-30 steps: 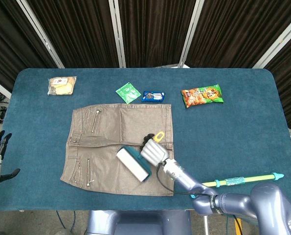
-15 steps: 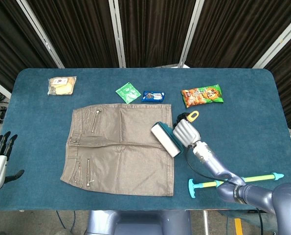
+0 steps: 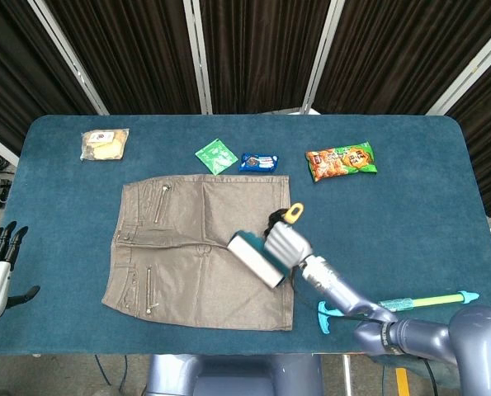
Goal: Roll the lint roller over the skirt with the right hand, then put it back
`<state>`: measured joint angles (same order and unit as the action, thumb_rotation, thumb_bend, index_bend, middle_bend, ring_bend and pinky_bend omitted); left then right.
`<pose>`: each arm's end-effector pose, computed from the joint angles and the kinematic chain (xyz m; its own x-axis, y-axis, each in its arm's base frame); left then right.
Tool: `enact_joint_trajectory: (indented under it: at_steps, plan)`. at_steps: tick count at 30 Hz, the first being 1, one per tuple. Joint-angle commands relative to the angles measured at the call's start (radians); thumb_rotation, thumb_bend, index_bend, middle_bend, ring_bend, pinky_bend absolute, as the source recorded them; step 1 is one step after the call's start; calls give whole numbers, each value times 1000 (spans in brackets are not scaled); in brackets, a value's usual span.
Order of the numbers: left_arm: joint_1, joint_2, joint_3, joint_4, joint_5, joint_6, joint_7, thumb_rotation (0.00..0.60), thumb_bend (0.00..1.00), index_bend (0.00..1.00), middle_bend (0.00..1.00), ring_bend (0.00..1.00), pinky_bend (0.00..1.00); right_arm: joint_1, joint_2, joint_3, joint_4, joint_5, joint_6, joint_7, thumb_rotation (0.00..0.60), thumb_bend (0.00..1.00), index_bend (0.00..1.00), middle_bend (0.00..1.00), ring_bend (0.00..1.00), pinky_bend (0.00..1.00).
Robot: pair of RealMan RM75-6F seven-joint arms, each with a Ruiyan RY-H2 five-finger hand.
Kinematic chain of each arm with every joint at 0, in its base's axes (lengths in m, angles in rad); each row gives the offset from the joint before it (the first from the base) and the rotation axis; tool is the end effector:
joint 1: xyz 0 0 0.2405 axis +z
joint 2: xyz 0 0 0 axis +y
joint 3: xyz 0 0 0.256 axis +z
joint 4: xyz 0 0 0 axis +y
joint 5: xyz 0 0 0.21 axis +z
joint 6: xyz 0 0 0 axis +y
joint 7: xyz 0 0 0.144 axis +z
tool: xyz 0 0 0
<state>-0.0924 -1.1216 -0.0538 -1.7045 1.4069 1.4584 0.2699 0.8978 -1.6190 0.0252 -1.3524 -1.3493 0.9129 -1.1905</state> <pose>-0.3040 0.1820 0.1511 0.5401 0.0475 0.8403 0.8383 0.0577 -0.5421 -0.1138 -0.3326 -0.0585 0.8871 0.4347 0.1552 0.1312 -0.5597 0.8182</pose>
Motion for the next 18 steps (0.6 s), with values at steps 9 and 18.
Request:
enact_joint_trajectory:
  at_steps: [9,18]
  plan:
    - [-1,5,-1,6,-8,-5,-13,600,0,0,0,0,0,56,-102,11,-136,23,-36,-149,600,947,413,422,296,388]
    - [-1,11,-2,8,-12,-6,-27,600,0,0,0,0,0,57,-126,0,-119,56,-28,-185,600,947,413,422,295,388]
